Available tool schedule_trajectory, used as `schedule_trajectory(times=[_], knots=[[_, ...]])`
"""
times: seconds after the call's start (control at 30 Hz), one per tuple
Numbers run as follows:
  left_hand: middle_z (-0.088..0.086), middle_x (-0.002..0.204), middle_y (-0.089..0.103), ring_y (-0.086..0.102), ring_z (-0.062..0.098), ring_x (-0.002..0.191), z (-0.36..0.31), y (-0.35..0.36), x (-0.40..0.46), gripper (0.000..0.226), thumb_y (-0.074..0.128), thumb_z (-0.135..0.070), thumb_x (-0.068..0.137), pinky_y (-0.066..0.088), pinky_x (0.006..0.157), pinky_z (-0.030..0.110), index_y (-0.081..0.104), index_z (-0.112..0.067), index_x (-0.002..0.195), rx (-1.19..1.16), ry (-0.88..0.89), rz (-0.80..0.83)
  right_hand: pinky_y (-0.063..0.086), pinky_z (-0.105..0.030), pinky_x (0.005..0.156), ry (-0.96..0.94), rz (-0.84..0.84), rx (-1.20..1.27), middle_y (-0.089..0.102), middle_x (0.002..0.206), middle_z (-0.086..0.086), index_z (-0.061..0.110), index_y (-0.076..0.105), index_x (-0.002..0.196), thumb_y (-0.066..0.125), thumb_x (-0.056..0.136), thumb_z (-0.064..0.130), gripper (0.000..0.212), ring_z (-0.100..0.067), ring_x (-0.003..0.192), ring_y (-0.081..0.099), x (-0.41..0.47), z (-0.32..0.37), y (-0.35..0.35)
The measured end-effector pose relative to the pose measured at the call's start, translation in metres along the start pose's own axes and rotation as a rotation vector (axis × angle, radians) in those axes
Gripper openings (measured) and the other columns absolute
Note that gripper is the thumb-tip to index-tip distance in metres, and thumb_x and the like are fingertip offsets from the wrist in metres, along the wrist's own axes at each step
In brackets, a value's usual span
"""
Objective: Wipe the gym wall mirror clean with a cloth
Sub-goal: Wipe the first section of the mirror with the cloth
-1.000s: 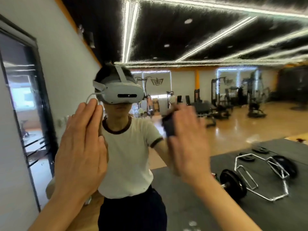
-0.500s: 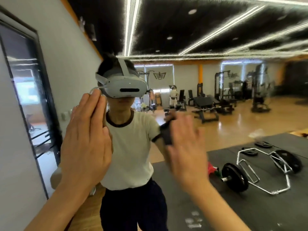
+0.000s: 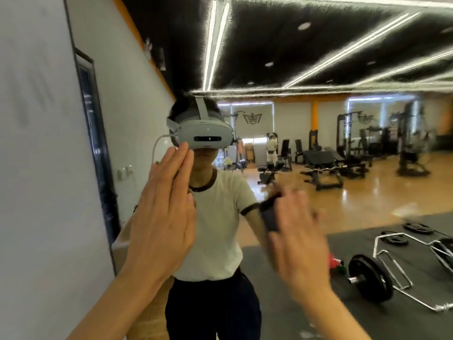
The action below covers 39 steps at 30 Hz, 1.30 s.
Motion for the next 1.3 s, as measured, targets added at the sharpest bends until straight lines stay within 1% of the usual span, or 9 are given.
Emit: schedule_trajectory(times=[0.17, 0.27, 0.33, 0.47, 0.67, 0.77, 0.9, 1.13, 1.3], knots=[[0.012, 0.159, 0.024, 0.018, 0.021, 0.153, 0.033, -0.027, -0.017, 0.057, 0.038, -0.016, 0.099, 0.023, 0.120, 0.049, 0.026, -0.003, 0.153, 0.092, -0.070, -0.049, 0.007, -0.047, 0.125, 0.607, -0.200, 0.053, 0.014, 0.167, -0.012, 0.004, 0.019, 0.157, 0.032, 0.103, 0.023, 0.058, -0.030, 0.154, 0.014, -0.006, -0.019, -0.005], [0.017, 0.159, 0.024, 0.025, 0.035, 0.147, 0.040, -0.025, -0.018, 0.057, 0.037, -0.016, 0.099, 0.020, 0.123, 0.044, 0.026, 0.000, 0.153, 0.128, -0.053, -0.048, 0.030, -0.053, 0.117, 0.453, 0.314, -0.038, 0.009, 0.168, -0.006, 0.020, 0.021, 0.158, 0.048, 0.089, 0.023, 0.074, -0.026, 0.152, 0.017, -0.002, 0.037, 0.076], [0.019, 0.159, 0.025, 0.024, 0.036, 0.148, 0.041, -0.022, -0.019, 0.058, 0.036, -0.016, 0.100, 0.011, 0.127, 0.035, 0.025, 0.001, 0.154, 0.146, -0.048, -0.049, 0.018, -0.055, 0.122, 0.126, 0.538, -0.038, -0.009, 0.169, 0.001, 0.027, 0.005, 0.162, 0.041, 0.096, 0.038, 0.076, -0.022, 0.156, -0.002, -0.009, 0.076, 0.107], [0.020, 0.158, 0.027, 0.025, 0.035, 0.148, 0.042, -0.024, -0.019, 0.057, 0.035, -0.016, 0.100, 0.013, 0.126, 0.035, 0.026, 0.000, 0.153, 0.127, -0.044, -0.061, 0.007, -0.044, 0.126, -0.196, 0.105, 0.031, 0.005, 0.169, 0.005, 0.017, 0.015, 0.160, 0.043, 0.098, 0.024, 0.069, -0.015, 0.156, 0.005, 0.017, 0.077, 0.020], [0.014, 0.159, 0.023, 0.016, 0.024, 0.150, 0.041, -0.023, -0.018, 0.057, 0.034, -0.017, 0.100, 0.014, 0.123, 0.036, 0.023, -0.004, 0.154, 0.117, -0.064, -0.060, 0.006, -0.052, 0.122, 0.482, -0.098, 0.089, 0.004, 0.167, -0.001, 0.010, 0.011, 0.159, 0.028, 0.107, 0.032, 0.059, -0.019, 0.155, 0.000, 0.012, 0.011, -0.009], [0.015, 0.159, 0.024, 0.016, 0.023, 0.152, 0.042, -0.022, -0.018, 0.055, 0.033, -0.017, 0.100, 0.014, 0.124, 0.036, 0.025, -0.002, 0.153, 0.131, -0.048, -0.058, -0.007, -0.038, 0.125, 0.191, -0.053, 0.039, 0.008, 0.164, 0.000, 0.013, 0.006, 0.159, 0.046, 0.094, 0.022, 0.077, -0.014, 0.155, -0.008, 0.043, 0.097, 0.013], [0.012, 0.161, 0.022, 0.005, 0.012, 0.155, 0.043, -0.021, -0.019, 0.056, 0.035, -0.017, 0.100, 0.013, 0.124, 0.035, 0.024, -0.003, 0.154, 0.130, -0.055, -0.058, -0.007, -0.037, 0.125, -0.148, 0.009, -0.063, 0.013, 0.163, 0.001, 0.011, 0.014, 0.156, 0.037, 0.101, 0.032, 0.063, -0.015, 0.155, -0.004, 0.064, 0.123, 0.021], [0.013, 0.161, 0.022, 0.017, 0.025, 0.151, 0.044, -0.021, -0.019, 0.057, 0.035, -0.016, 0.099, 0.006, 0.127, 0.032, 0.024, -0.002, 0.154, 0.133, -0.046, -0.056, -0.009, -0.034, 0.125, 0.474, -0.166, 0.065, 0.016, 0.166, -0.006, 0.005, 0.020, 0.157, 0.026, 0.105, 0.029, 0.057, -0.017, 0.155, 0.005, 0.066, 0.029, -0.012], [0.016, 0.160, 0.024, 0.023, 0.029, 0.150, 0.043, -0.023, -0.019, 0.053, 0.032, -0.021, 0.105, 0.009, 0.127, 0.032, 0.025, 0.001, 0.153, 0.082, -0.041, -0.084, -0.008, -0.035, 0.125, -0.065, -0.025, 0.004, 0.019, 0.164, -0.005, 0.008, 0.023, 0.155, 0.027, 0.104, 0.032, 0.056, -0.016, 0.153, 0.007, 0.097, 0.159, 0.017]])
Point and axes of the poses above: each hand's wrist, its own x-axis towards the middle knuckle, its own y-axis out of the palm, z = x × y, the point moved 4 cm from there along x, towards the middle knuckle
